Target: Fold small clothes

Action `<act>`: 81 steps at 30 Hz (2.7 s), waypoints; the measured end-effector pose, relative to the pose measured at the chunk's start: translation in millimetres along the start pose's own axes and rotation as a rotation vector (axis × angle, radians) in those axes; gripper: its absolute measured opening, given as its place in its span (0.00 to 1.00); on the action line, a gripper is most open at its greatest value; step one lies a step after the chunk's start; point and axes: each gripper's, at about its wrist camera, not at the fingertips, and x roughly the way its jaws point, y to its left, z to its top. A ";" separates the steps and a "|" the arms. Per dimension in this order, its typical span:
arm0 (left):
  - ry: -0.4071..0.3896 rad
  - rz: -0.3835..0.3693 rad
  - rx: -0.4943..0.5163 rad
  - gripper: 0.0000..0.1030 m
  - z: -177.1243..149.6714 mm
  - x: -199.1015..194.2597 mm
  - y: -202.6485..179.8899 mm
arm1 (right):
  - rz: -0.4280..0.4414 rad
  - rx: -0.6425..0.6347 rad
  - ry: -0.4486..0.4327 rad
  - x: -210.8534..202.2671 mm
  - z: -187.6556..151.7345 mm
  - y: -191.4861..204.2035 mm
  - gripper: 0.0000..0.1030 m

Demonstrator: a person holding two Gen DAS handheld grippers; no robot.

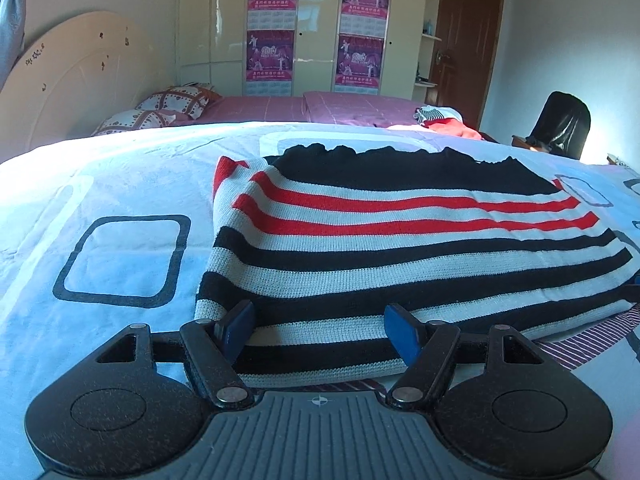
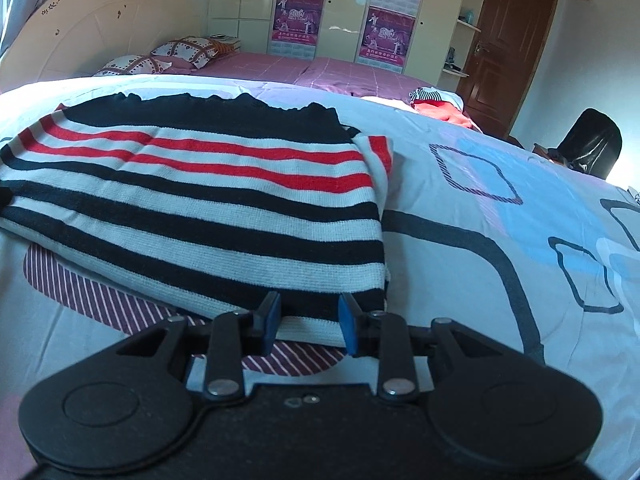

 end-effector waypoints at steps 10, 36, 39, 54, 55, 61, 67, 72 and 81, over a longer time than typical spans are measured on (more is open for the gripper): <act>0.018 0.009 0.011 0.69 0.5 3.8 2.4 | 0.001 0.053 0.005 4.0 -2.7 -10.5 0.31; -0.109 -0.294 -0.917 0.69 -72.7 -11.8 66.3 | 0.235 0.285 -0.182 -73.5 -9.3 18.8 0.16; -0.122 -0.321 -0.946 0.69 -63.4 3.5 68.1 | 0.232 0.276 -0.184 -63.4 9.1 28.5 0.17; -0.209 -0.353 -1.029 0.16 -51.1 65.0 78.3 | 0.268 0.166 -0.136 11.3 71.8 58.2 0.08; -0.211 -0.353 -1.029 0.16 -50.3 65.9 77.8 | 0.284 0.148 -0.133 16.0 73.7 62.1 0.07; -0.214 -0.354 -1.030 0.14 -58.2 60.9 84.3 | 0.364 0.066 -0.114 36.8 79.3 85.1 0.06; -0.255 -0.329 -1.068 0.14 -77.7 43.5 81.6 | 0.384 0.043 -0.069 52.3 70.7 86.4 0.03; -0.236 -0.300 -1.042 0.14 -69.4 45.8 81.2 | 0.388 0.018 -0.085 50.9 67.2 84.9 0.03; -0.355 -0.385 -0.753 0.14 20.3 -8.2 39.5 | 0.393 0.041 -0.082 57.5 65.2 83.6 0.01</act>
